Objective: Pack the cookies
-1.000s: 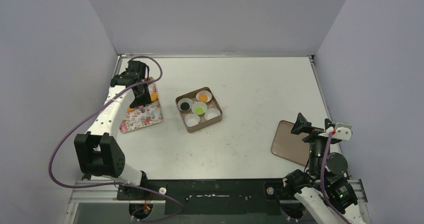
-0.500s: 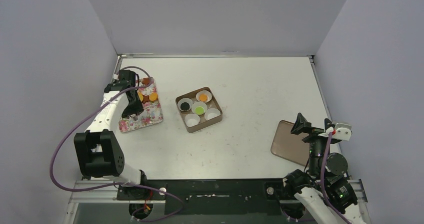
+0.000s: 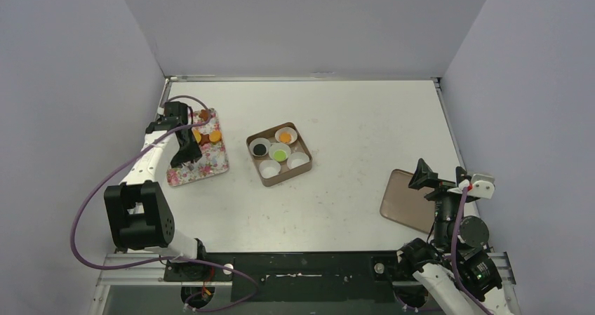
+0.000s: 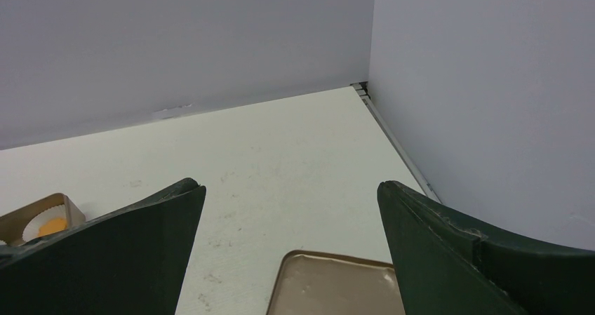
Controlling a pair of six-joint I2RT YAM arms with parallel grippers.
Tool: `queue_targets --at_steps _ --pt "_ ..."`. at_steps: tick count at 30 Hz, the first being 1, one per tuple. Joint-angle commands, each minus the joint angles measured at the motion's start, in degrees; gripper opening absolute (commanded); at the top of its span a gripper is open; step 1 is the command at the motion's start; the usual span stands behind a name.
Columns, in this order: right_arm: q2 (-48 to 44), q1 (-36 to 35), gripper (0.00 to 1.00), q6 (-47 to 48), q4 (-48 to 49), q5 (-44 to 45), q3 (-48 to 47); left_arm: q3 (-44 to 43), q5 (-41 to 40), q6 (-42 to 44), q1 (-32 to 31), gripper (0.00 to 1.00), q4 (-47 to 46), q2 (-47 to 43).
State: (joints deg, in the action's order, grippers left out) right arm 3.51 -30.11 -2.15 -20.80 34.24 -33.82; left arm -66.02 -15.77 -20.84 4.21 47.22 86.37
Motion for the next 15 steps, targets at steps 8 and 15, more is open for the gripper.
queue_targets --at_steps 8,15 --pt "-0.2 -0.6 1.00 0.4 2.1 0.4 0.2 1.9 1.3 -1.3 1.1 0.43 -4.9 0.6" --pt "-0.2 -0.6 1.00 0.4 2.2 0.3 0.2 3.2 1.6 -1.6 1.1 0.35 -5.3 -0.1"
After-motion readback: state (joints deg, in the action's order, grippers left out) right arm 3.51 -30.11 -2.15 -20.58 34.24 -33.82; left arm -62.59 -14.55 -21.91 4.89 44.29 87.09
